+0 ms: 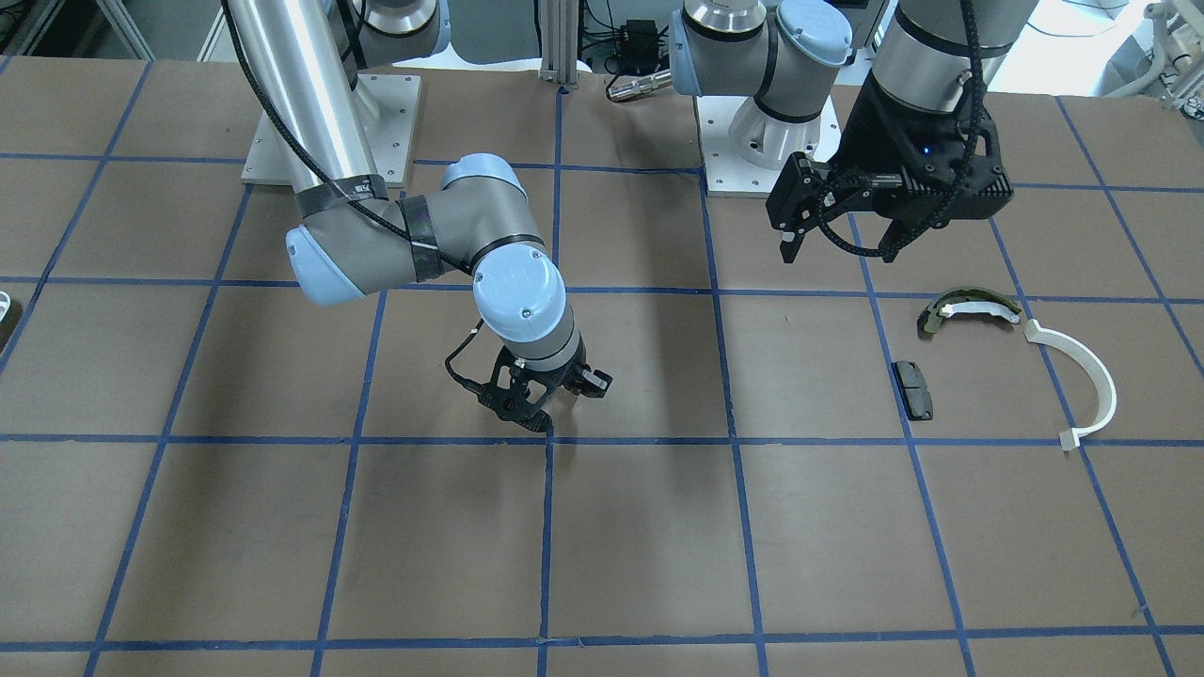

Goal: Place bearing gear from tray to pile

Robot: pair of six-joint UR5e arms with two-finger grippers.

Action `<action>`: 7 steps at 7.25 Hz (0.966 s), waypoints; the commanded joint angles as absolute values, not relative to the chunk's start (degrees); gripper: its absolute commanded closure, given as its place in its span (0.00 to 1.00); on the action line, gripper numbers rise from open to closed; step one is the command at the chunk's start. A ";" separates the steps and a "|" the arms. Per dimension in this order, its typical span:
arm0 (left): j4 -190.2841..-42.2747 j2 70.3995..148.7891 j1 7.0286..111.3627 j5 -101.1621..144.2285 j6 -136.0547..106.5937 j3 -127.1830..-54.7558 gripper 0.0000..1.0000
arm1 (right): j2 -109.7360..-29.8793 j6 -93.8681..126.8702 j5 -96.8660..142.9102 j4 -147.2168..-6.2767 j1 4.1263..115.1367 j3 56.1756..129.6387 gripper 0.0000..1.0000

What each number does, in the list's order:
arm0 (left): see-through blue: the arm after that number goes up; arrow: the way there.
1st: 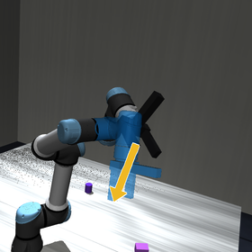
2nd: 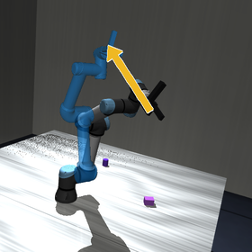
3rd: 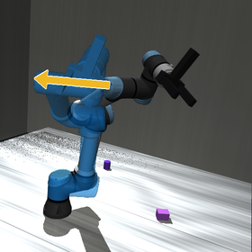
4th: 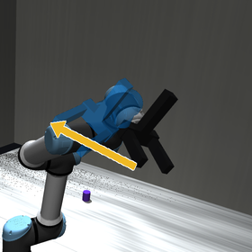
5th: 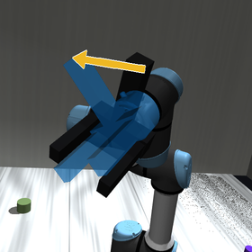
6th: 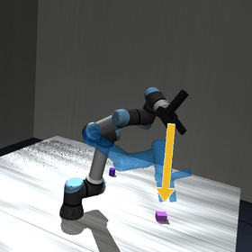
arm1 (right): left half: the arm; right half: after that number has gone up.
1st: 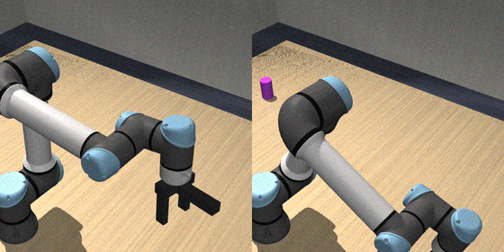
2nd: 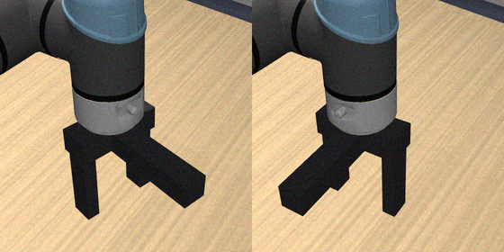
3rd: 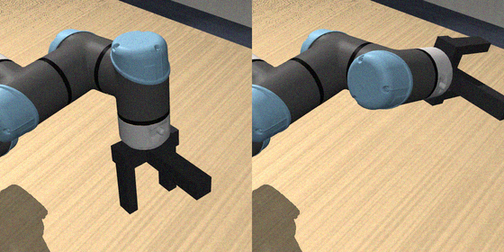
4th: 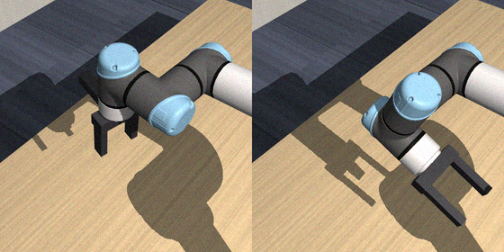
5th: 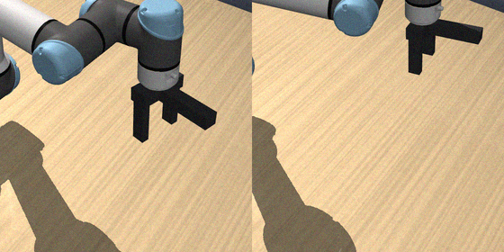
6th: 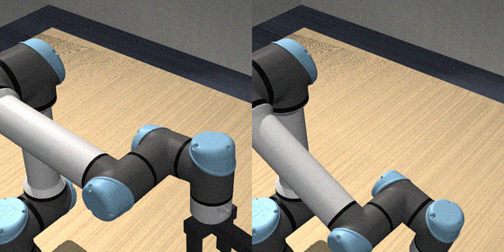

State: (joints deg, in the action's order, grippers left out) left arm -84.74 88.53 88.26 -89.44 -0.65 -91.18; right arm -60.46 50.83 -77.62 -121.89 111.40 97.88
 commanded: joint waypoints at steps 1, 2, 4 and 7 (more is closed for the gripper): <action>-84.73 89.64 88.50 -89.47 -0.62 -92.01 0.00 | -60.82 50.89 -77.70 -125.49 111.36 97.82 0.00; -84.47 90.00 88.68 -89.73 -1.22 -92.46 0.00 | -60.99 50.02 -77.96 -125.33 110.92 97.39 0.00; -84.46 90.09 89.64 -89.47 -2.71 -95.34 0.00 | -65.10 42.16 -78.75 -124.28 107.86 97.73 0.00; -70.21 93.32 96.22 -89.47 -7.87 -103.42 0.00 | -75.38 17.40 -81.80 -108.68 89.80 98.09 0.00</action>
State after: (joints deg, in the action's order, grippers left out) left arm -77.64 91.63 93.47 -89.52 -4.59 -100.03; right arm -71.52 27.75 -79.68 -114.79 97.47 97.98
